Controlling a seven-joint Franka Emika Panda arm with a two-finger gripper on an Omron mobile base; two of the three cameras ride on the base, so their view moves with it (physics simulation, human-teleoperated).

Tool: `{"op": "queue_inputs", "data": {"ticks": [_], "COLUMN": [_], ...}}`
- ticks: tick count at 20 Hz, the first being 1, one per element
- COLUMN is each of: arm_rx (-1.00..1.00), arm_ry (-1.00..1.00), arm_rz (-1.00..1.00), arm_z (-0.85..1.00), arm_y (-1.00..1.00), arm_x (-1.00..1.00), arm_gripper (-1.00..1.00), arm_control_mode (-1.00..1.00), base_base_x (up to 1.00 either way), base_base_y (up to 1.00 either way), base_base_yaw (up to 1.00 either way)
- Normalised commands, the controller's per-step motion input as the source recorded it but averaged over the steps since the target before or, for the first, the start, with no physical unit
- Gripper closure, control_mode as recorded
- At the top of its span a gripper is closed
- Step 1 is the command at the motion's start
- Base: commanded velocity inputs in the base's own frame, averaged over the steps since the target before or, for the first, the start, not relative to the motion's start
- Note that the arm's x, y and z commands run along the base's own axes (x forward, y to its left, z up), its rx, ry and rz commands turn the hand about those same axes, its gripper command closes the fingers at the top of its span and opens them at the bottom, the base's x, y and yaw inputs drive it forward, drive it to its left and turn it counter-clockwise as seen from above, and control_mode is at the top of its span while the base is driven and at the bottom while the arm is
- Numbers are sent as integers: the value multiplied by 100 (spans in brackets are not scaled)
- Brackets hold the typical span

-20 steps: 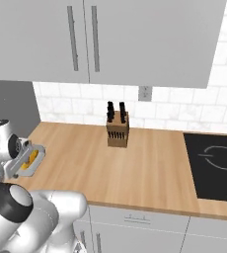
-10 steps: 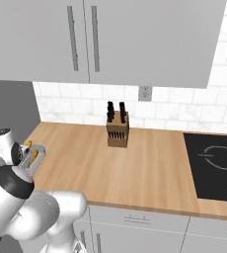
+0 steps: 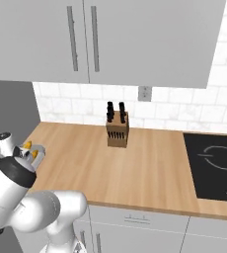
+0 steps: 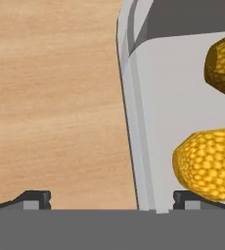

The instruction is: Take the meat container that has the fish and place it on the second highest rack of the freezer. Then take the vegetable container that has the corns and place it on the highest rack of the freezer.

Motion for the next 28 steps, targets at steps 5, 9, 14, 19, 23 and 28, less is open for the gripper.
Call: {"op": "queue_inputs", "data": {"ticks": [5,9,14,19,23,28], "arm_rx": [-1,0,-2,0,0,0], "arm_ry": [0,0,-6,0,0,0], "arm_rz": [0,0,-3,0,0,0], "arm_z": [-43,-32,-3,0,0,0], "arm_y": [11,2,1,0,0,0], "arm_x": [0,0,6,0,0,0], "arm_gripper": [-100,-100,-100,100,100,100], "arm_control_mode": [-100,-100,-100,-100,-100,-100], "base_base_x": [0,0,0,0,0,0], "base_base_y": [0,0,0,0,0,0], "base_base_yaw": [0,0,0,0,0,0]}}
